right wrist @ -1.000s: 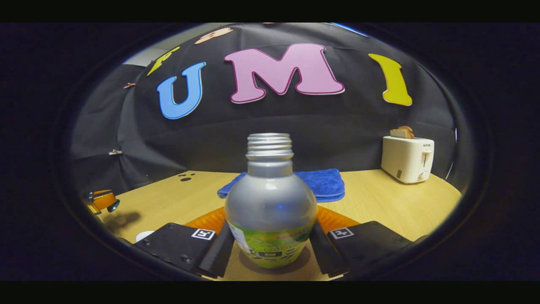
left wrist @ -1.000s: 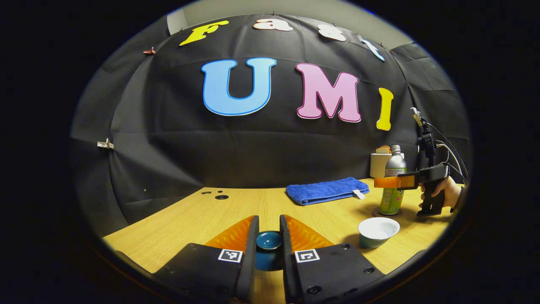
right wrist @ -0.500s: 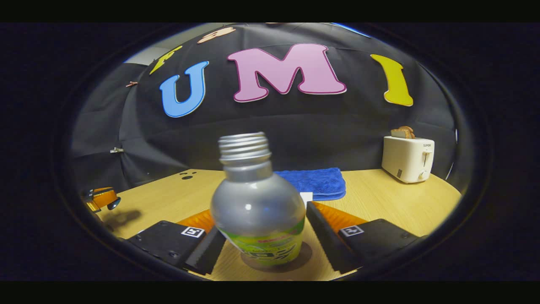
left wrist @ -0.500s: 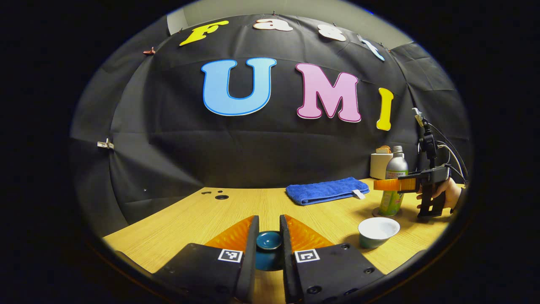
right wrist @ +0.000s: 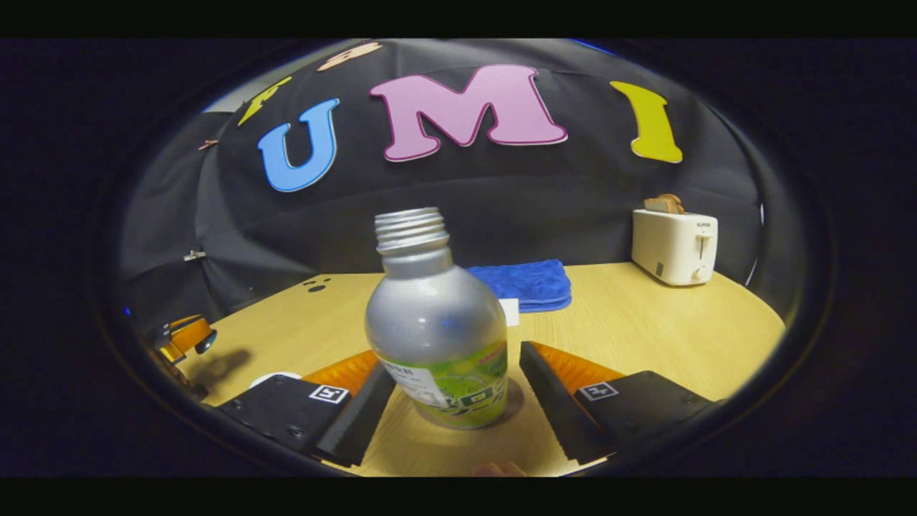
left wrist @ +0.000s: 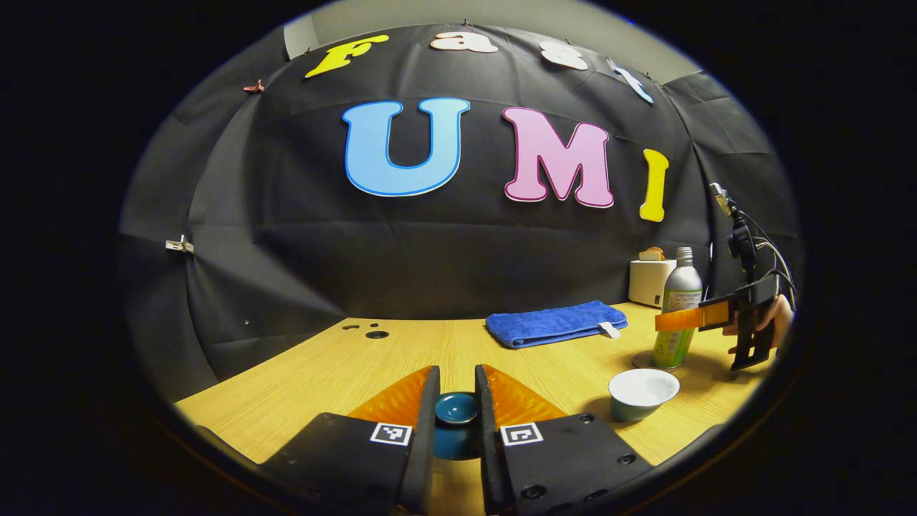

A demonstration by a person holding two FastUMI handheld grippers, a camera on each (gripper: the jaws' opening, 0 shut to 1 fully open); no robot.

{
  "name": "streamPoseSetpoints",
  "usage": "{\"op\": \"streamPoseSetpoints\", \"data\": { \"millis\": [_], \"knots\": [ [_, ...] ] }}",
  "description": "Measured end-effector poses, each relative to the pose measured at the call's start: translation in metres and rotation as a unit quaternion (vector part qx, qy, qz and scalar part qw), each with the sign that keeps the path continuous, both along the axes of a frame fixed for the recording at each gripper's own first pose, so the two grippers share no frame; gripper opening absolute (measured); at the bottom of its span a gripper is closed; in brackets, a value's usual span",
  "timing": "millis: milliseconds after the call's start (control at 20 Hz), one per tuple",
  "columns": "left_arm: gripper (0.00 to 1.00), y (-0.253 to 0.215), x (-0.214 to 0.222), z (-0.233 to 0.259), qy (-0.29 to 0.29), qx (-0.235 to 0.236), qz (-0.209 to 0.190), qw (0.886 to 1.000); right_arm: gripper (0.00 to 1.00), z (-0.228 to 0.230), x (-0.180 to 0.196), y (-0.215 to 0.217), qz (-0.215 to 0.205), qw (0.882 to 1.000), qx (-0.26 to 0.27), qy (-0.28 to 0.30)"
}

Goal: Open the teacup lid with one hand, grasp the water bottle and pour water into the teacup with the other hand; after pouring, place the water bottle on the coaster and then close the teacup lid.

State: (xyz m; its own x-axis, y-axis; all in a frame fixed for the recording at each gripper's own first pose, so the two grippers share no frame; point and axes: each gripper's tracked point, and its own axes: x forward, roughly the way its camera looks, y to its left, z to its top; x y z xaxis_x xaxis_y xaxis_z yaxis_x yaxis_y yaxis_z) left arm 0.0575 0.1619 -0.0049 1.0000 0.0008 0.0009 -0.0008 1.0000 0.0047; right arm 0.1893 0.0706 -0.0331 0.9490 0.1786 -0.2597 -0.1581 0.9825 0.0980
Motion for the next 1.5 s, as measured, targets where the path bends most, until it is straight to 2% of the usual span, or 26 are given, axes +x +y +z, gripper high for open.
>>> {"op": "streamPoseSetpoints", "data": {
  "millis": [450, 600, 750, 800, 850, 1050, 1150, 1250, 1300, 1350, 1500],
  "knots": [
    [0.31, 0.001, -0.002, -0.002, 0.001, -0.003, 0.007, 1.0, 1.0, 0.005, -0.035, -0.008, 0.008, 0.998, -0.056, -0.026],
    [0.34, 0.001, -0.002, -0.002, 0.001, -0.002, 0.008, 1.0, 1.0, 0.002, -0.048, -0.009, 0.013, 0.999, -0.037, -0.019],
    [0.31, -0.004, -0.004, -0.002, 0.0, -0.002, 0.004, 1.0, 1.0, 0.009, -0.07, -0.022, 0.007, 0.999, -0.029, -0.03],
    [0.34, -0.007, -0.004, -0.002, 0.0, -0.002, 0.0, 1.0, 1.0, 0.013, -0.078, -0.027, 0.005, 0.999, -0.028, -0.037],
    [0.31, -0.011, -0.006, -0.001, -0.001, -0.002, -0.005, 1.0, 1.0, 0.018, -0.087, -0.033, 0.003, 0.999, -0.026, -0.044],
    [0.34, -0.035, -0.008, 0.0, -0.001, -0.001, -0.026, 1.0, 1.0, 0.036, -0.123, -0.061, -0.016, 0.996, -0.027, -0.081],
    [0.31, -0.052, -0.009, 0.006, -0.006, 0.007, -0.036, 0.999, 1.0, 0.041, -0.133, -0.072, -0.027, 0.994, -0.025, -0.099],
    [0.34, -0.078, -0.008, 0.019, -0.014, -0.006, -0.061, 0.998, 1.0, 0.042, -0.139, -0.083, -0.038, 0.993, -0.027, -0.112],
    [0.31, -0.093, -0.006, 0.025, -0.016, -0.013, -0.075, 0.997, 0.95, 0.04, -0.14, -0.087, -0.043, 0.992, -0.028, -0.115],
    [0.31, -0.106, -0.003, 0.029, -0.016, -0.016, -0.087, 0.996, 1.0, 0.037, -0.14, -0.091, -0.047, 0.992, -0.03, -0.113],
    [0.31, -0.146, 0.007, 0.022, 0.012, -0.028, -0.123, 0.992, 1.0, 0.032, -0.142, -0.088, -0.04, 0.992, -0.046, -0.115]
  ]
}}
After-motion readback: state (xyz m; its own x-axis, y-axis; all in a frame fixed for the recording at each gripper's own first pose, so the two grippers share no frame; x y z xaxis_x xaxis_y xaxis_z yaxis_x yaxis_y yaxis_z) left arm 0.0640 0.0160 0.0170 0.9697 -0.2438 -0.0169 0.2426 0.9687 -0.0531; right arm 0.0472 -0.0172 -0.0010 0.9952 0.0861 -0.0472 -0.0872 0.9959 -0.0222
